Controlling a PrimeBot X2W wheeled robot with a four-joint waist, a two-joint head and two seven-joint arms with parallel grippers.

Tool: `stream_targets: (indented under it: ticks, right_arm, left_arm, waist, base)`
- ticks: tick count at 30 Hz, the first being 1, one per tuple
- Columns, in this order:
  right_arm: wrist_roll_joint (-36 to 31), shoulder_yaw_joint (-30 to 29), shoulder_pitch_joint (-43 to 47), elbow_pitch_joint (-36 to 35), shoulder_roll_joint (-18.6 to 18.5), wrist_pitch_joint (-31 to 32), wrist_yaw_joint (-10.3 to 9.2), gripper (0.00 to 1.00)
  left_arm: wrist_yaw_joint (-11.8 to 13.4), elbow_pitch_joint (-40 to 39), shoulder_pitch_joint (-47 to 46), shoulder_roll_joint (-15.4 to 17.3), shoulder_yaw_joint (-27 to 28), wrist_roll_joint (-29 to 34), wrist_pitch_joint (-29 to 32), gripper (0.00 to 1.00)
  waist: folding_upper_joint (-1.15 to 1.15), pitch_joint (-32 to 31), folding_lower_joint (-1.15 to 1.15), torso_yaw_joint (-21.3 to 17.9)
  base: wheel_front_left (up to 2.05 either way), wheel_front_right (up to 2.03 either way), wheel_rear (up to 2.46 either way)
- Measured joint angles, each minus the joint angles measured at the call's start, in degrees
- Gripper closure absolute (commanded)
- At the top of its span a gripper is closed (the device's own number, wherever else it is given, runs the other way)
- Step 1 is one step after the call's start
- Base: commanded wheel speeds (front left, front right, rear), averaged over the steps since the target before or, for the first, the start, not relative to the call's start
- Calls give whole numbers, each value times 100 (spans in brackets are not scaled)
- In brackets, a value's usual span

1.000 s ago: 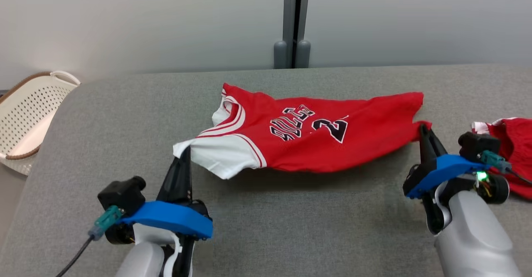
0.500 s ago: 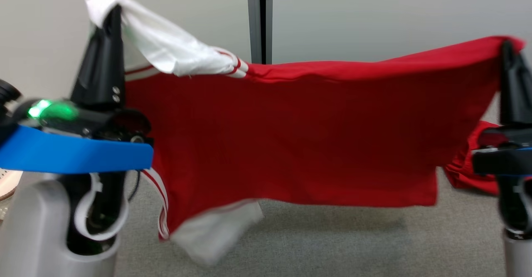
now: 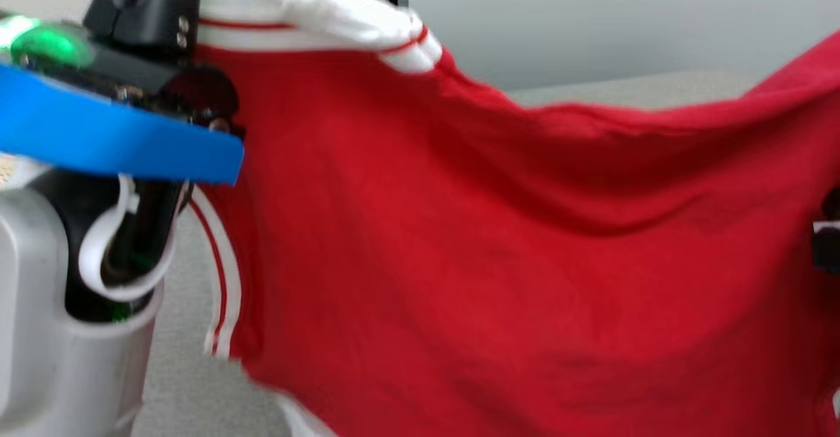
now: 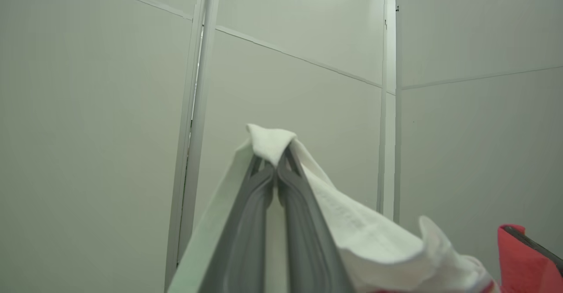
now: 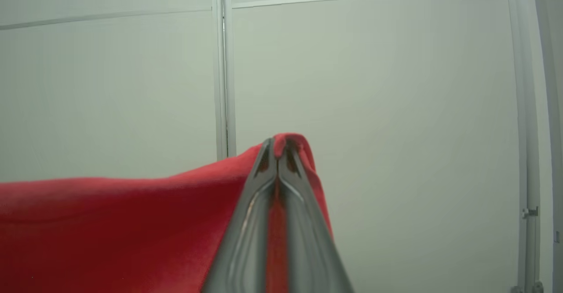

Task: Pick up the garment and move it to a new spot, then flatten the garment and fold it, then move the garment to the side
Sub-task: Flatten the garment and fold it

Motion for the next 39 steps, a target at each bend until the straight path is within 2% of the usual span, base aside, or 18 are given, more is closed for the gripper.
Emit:
stream_targets:
  ticks: [3,5,6,7,12,15,16,17,18,24,30,34,39]
  right_arm:
    - [149,124,-544,715,-42,68,-1,100]
    - [49,315,-1131,1284,-200,14,0,100]
    - [49,315,-1131,1284,-200,14,0,100]
    - [-76,468,-1852,1912,-266,-115,0,100]
    - [-669,628,-3936,3704,-164,-791,0,100]
    - [-1155,554,-4923,4770,-18,-1229,0,100]
    - [-1155,554,-4923,4770,-18,-1229,0,100]
    - [-1505,486,-5430,5333,41,-1475,0,100]
    - [-1505,486,-5430,5333,41,-1475,0,100]
    - [-2206,321,-6206,6602,265,-2011,1,100]
    - [-2514,9,-6215,7520,348,-2342,0,100]
    - [-2537,-175,-5976,7829,371,-2416,1,100]
    - [-2137,47,-5665,7422,400,-2427,1,100]
  left_arm:
    - [-38,604,-525,-56,-10,75,-41,100]
    - [-97,1147,-1004,-47,-14,238,-146,100]
    - [-97,1147,-1004,-47,-14,238,-146,100]
    - [-152,1727,-1571,-63,-49,414,-271,100]
    - [-227,3319,-3200,-216,-171,995,-889,100]
    - [-200,4164,-4029,-376,-181,1213,-1432,100]
    - [-200,4164,-4029,-376,-181,1213,-1432,100]
    - [-204,4644,-4450,-470,-211,1325,-1762,100]
    - [-204,4644,-4450,-470,-211,1325,-1762,100]
    - [-399,5720,-5044,-671,-369,1523,-2555,100]
    - [-633,6313,-4855,-866,-363,1450,-2835,100]
    - [-769,6210,-4403,-939,-232,1328,-2851,100]
    - [-855,5625,-3701,-917,-52,1200,-2860,100]
  waist:
    - [1,376,2,-54]
    - [2,638,2,-71]
    - [2,638,2,-71]
    - [2,899,2,-74]
    - [3,1516,4,-45]
    - [3,1769,2,30]
    - [3,1769,2,30]
    - [2,1953,0,57]
    - [2,1953,0,57]
    - [3,2623,2,134]
    - [4,3330,3,318]
    - [4,3650,2,488]
    - [3,3816,1,604]
  base:
    - [0,0,0]
    - [0,0,0]
    - [0,0,0]
    - [0,0,0]
    - [0,0,0]
    - [0,0,0]
    - [0,0,0]
    - [0,0,0]
    - [0,0,0]
    - [0,0,0]
    - [0,0,0]
    - [0,0,0]
    - [0,0,0]
